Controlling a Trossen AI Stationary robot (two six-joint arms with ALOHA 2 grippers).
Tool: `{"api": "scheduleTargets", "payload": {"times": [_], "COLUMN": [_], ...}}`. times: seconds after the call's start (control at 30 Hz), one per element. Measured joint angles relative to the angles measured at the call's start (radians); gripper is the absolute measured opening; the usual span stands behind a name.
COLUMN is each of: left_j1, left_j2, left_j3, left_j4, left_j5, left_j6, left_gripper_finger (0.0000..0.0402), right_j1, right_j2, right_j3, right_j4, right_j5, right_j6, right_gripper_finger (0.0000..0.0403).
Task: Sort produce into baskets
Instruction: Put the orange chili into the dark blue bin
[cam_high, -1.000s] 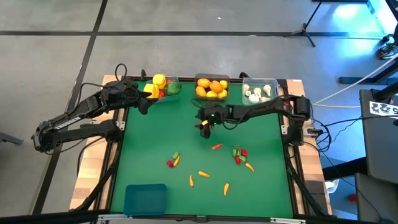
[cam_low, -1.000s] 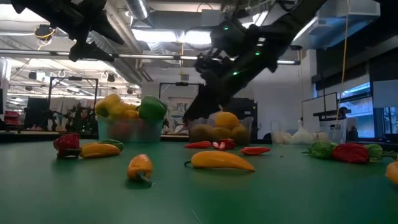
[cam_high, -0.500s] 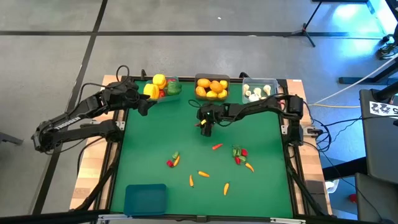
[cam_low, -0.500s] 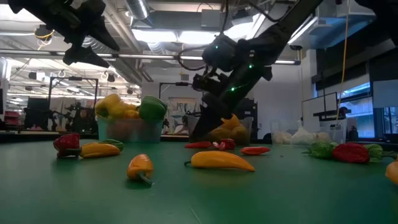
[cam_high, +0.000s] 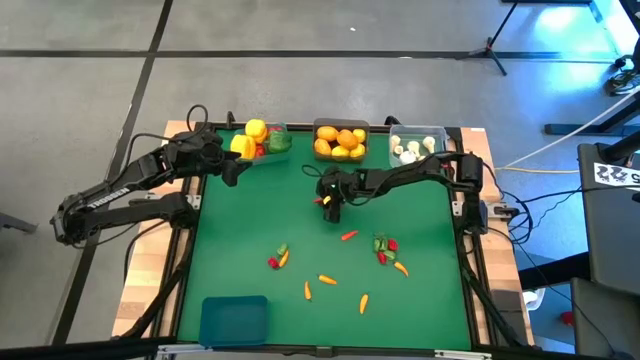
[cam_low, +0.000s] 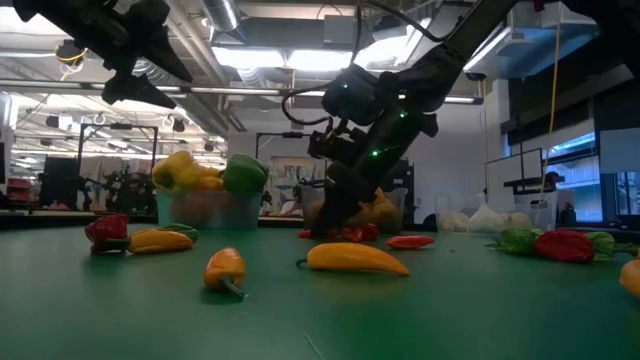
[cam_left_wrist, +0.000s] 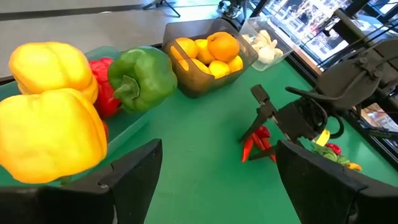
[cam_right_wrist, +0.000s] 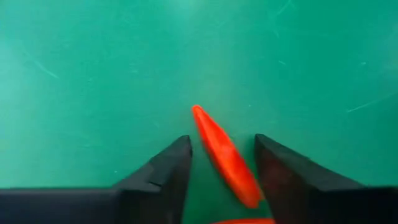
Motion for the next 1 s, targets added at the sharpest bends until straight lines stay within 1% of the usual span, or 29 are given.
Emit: {"api": "scheduleTargets", "payload": {"times": [0.27,0.33,0.53,0.63,0.7,0.87,1.0], "left_j1": [0.0,0.0,0.0,0.0,0.0,0.0,0.0], "left_j2": [0.0,0.0,0.0,0.0,0.0,0.0,0.0], "left_j3": [0.0,0.0,0.0,0.0,0.0,0.0,0.0], "left_j4": [0.0,0.0,0.0,0.0,0.0,0.0,0.0], "left_j5": [-0.003,-0.005,-0.007,-0.007,-0.007,-0.01,-0.029], "left_j6": [0.001,0.001,0.001,0.001,0.001,0.001,0.001], "left_gripper_finger": [0.0309,0.0308,0.0308,0.0308,0.0308,0.0308,0.0308], "right_j1": [-0.001,-0.003,-0.003,0.004,0.017,0.085,0.159], "right_j2": [0.001,0.001,0.009,0.013,0.01,0.01,0.011], "right_j3": [0.0,0.004,0.059,0.115,0.161,0.277,0.371], "right_j4": [-0.006,-0.012,-0.048,-0.042,-0.028,-0.025,-0.022], "right_j5": [-0.038,-0.066,-0.105,-0.162,-0.181,-0.16,-0.117], "right_j6": [0.006,0.027,0.085,0.1,0.101,0.062,-0.014], "right_gripper_finger": [0.0032,0.0012,0.0027,0.0012,0.0006,0.0016,0.0008]}}
